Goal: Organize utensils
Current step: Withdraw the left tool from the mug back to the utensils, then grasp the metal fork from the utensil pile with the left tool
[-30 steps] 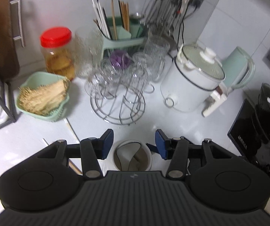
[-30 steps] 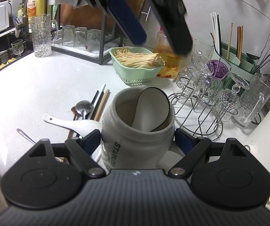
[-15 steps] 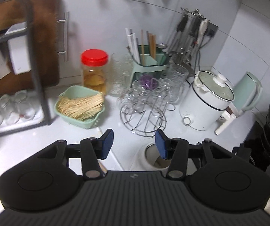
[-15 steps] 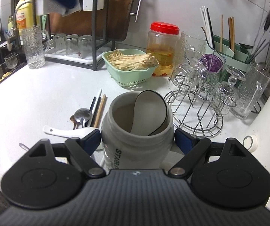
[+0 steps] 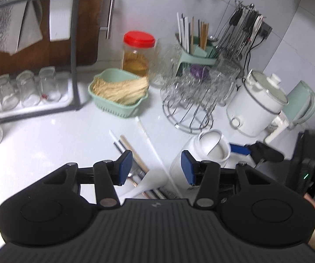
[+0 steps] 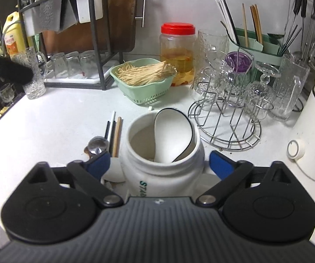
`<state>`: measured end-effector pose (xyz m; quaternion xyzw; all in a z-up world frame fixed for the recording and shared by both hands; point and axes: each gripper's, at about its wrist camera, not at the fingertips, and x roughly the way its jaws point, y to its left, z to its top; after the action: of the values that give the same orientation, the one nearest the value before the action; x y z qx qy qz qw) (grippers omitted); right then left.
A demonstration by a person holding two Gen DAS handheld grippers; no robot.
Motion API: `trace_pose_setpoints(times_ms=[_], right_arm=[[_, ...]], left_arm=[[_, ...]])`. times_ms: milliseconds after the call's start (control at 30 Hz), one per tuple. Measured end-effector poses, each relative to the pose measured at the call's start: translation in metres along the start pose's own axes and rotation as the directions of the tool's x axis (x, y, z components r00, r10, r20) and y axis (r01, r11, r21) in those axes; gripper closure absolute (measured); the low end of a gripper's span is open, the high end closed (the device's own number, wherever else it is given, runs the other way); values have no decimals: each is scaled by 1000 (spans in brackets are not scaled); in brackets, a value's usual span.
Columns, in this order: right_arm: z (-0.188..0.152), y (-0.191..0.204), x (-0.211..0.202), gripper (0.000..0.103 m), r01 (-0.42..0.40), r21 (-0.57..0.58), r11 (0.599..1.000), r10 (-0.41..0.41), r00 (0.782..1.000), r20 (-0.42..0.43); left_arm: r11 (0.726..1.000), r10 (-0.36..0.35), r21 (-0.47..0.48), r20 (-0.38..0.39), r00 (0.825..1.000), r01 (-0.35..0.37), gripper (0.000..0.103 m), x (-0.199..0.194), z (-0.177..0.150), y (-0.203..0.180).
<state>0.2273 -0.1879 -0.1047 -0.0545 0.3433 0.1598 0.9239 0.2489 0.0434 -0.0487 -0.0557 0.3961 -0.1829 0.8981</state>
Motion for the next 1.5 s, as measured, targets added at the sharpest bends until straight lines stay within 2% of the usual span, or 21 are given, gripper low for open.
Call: trace_pose_setpoints(times_ms=[167,267,467,633,700,900,1033,1167,1233,1333,1367,1500], right_arm=[[-1,-2,-4,3,-25,33,999,25,1000,-1],[-1,-4,-4,3,-26,66,997,26,1000,9],[2,-6,-2,4,-39,92,995,36,999,31],[2,-2,2,9,-16,36,999,15,1000,15],[1,0,2,15,3,-3,1000,-3,1000,10],[0,-2,0,16,6,-19,1000,-5,1000,12],[0,0,0,16,10,-13,1000,-10,1000,15],[0,1,0,16,17,-10,1000,-17,1000,14],[0,0,1,16,16,-8,1000,-16,1000,13],[0,0,0,16,16,-8,1000,-16,1000,15],[0,1,0,16,16,-9,1000,-16,1000,16],[-1,1,0,16,16,-11,1000,-16,1000,16]], left_arm=[[1000,-1,3,-62,998,1,47,17,-24,17],[999,6,39,-100,995,-2,44,27,-39,22],[990,-32,128,-196,980,58,44,52,-67,25],[952,-58,274,-266,962,134,44,78,-85,12],[933,-65,323,-288,955,161,44,88,-89,7],[874,-103,423,-323,941,241,46,113,-89,-4],[829,-140,473,-340,930,298,55,121,-88,-12],[797,-139,513,-359,923,319,65,128,-88,-20],[788,-135,520,-377,916,330,71,133,-88,-22],[776,-126,537,-383,915,331,76,136,-88,-23],[773,-130,537,-386,913,337,82,136,-88,-23],[759,-129,554,-389,912,343,95,135,-89,-23]])
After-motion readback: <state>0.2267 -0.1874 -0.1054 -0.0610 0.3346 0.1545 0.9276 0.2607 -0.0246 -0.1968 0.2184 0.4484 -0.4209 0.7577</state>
